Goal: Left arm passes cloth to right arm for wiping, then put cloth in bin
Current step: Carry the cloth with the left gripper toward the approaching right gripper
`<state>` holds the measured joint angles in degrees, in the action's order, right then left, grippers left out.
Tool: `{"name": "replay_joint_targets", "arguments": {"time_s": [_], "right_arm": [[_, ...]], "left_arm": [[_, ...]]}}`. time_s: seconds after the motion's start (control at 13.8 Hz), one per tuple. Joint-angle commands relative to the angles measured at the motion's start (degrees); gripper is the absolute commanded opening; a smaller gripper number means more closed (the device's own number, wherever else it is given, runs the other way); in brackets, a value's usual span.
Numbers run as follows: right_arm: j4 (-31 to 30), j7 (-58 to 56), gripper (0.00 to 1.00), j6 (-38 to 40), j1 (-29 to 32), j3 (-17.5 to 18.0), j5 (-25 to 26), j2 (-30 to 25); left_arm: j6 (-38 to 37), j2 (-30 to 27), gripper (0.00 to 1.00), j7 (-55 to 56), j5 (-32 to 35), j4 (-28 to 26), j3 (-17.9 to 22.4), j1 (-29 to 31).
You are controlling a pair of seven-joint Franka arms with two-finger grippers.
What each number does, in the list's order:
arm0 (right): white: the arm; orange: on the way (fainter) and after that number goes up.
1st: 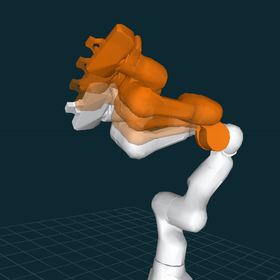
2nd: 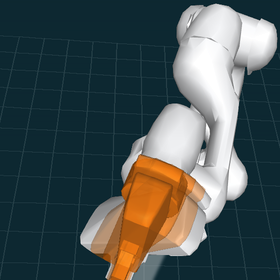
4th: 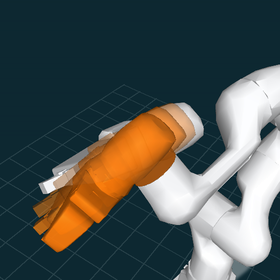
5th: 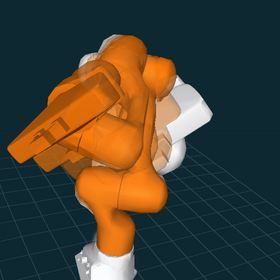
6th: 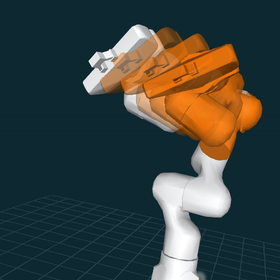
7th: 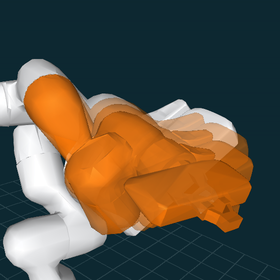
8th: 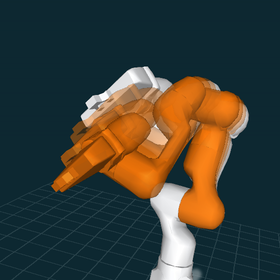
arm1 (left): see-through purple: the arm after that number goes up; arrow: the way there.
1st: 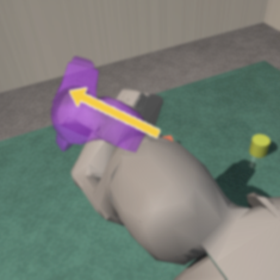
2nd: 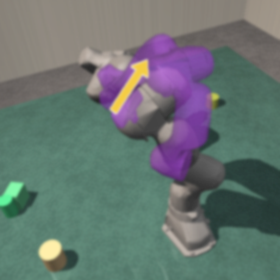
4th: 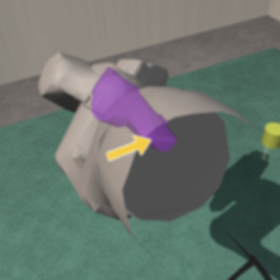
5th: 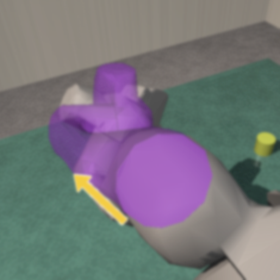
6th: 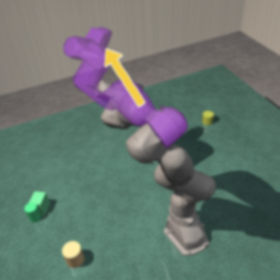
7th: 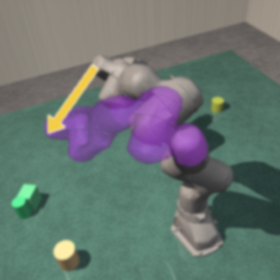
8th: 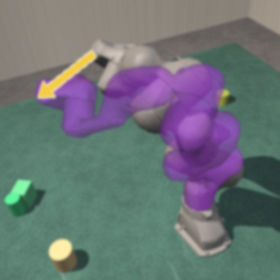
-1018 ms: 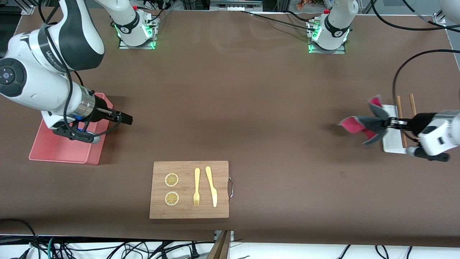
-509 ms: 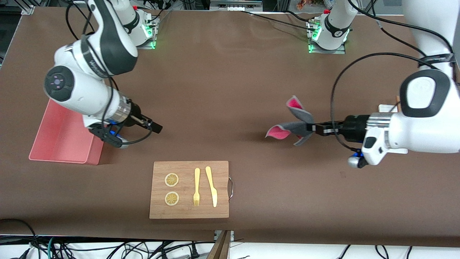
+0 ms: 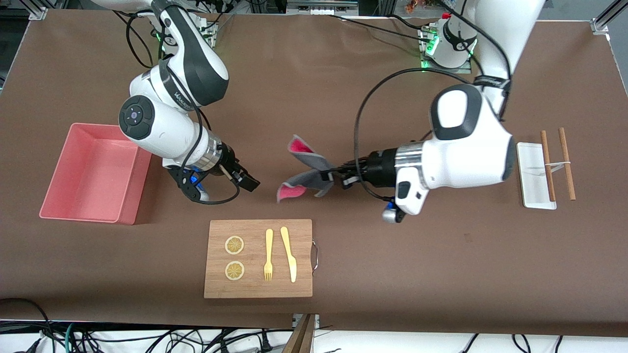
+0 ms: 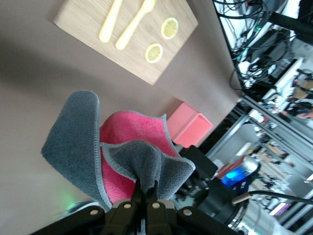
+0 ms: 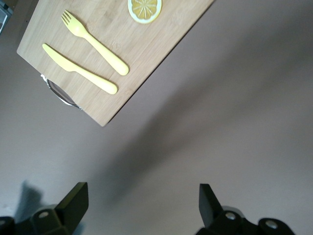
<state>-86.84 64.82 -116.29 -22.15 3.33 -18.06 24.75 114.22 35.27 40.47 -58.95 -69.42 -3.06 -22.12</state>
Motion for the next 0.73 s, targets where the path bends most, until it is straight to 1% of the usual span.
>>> {"name": "replay_joint_targets", "arguments": {"time_s": [0.0,0.29,0.65], "right_arm": [[1.3,3.3,1.00,0.0,-0.2,-0.3,-3.8,0.4],[1.3,5.3,1.00,-2.4,-0.1,-0.3,-4.9,0.6],[1.5,6.2,1.00,-10.6,-0.1,-0.3,-4.9,1.9]], "left_arm": [[2.6,1.4,0.00,1.5,-2.7,1.7,0.9,-1.3],[2.5,1.3,0.00,1.9,-2.6,1.8,0.9,-1.3],[2.0,0.9,0.00,3.8,-2.3,1.8,0.9,-0.9]]}}
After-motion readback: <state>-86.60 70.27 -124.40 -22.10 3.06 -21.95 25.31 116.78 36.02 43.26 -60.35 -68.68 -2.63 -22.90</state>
